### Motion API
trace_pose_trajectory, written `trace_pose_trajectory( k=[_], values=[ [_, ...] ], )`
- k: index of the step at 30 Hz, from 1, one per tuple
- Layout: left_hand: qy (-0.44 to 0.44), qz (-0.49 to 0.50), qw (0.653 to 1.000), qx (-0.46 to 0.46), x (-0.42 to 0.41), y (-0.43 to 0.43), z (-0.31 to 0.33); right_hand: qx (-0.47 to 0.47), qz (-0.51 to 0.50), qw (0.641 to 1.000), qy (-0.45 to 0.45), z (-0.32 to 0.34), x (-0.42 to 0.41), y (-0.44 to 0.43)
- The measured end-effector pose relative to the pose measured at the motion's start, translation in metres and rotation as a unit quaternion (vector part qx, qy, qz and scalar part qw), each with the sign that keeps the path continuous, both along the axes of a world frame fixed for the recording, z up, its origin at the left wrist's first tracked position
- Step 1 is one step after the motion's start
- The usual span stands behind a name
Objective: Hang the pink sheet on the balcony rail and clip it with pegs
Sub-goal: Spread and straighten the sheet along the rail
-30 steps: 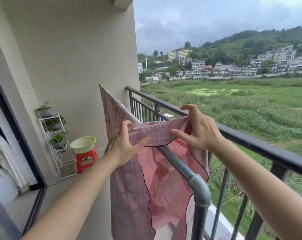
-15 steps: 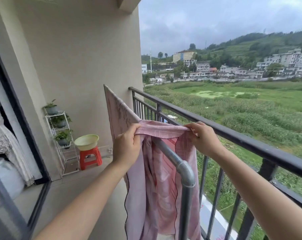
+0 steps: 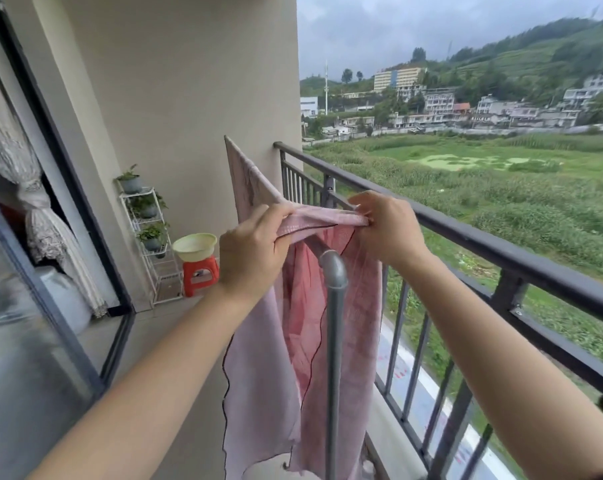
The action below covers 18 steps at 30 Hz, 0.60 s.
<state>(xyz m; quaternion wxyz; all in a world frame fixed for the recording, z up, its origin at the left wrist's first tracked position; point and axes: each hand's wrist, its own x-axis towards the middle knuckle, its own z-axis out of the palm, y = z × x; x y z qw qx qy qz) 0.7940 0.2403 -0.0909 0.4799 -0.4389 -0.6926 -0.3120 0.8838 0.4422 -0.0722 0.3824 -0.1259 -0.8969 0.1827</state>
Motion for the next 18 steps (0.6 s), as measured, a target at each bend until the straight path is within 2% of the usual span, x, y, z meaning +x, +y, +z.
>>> trace_pose_trajectory(
  k=[1, 4, 6, 9, 11, 13, 16, 18],
  values=[
    [-0.005, 0.008, 1.0, -0.015, 0.001, -0.004, -0.01, -0.002, -0.013, 1.0, -0.012, -0.005, 0.009, 0.003],
    [-0.036, 0.002, 0.996, -0.081, 0.009, -0.01, -0.046, 0.032, -0.049, 0.991, -0.12, -0.033, 0.031, 0.002],
    [-0.053, -0.006, 0.993, -0.103, 0.016, -0.008, -0.068, 0.011, -0.067, 0.98, -0.189, -0.057, 0.043, -0.002],
    [-0.12, -0.025, 0.987, -0.107, 0.026, -0.001, -0.086, -0.053, -0.082, 0.971, -0.219, -0.084, 0.057, -0.007],
    [-0.146, -0.043, 0.984, -0.096, 0.032, 0.002, -0.093, -0.121, -0.09, 0.974, -0.172, -0.095, 0.062, -0.009],
    [-0.158, -0.058, 0.983, -0.078, 0.037, 0.001, -0.092, -0.185, -0.1, 0.974, -0.08, -0.092, 0.064, -0.009],
    [-0.162, -0.062, 0.984, -0.039, 0.042, -0.004, -0.079, -0.325, -0.053, 0.944, 0.023, -0.066, 0.066, -0.01],
    [-0.149, -0.074, 0.986, -0.008, 0.044, -0.006, -0.064, -0.297, -0.044, 0.951, 0.067, -0.049, 0.068, -0.012]
  ],
)
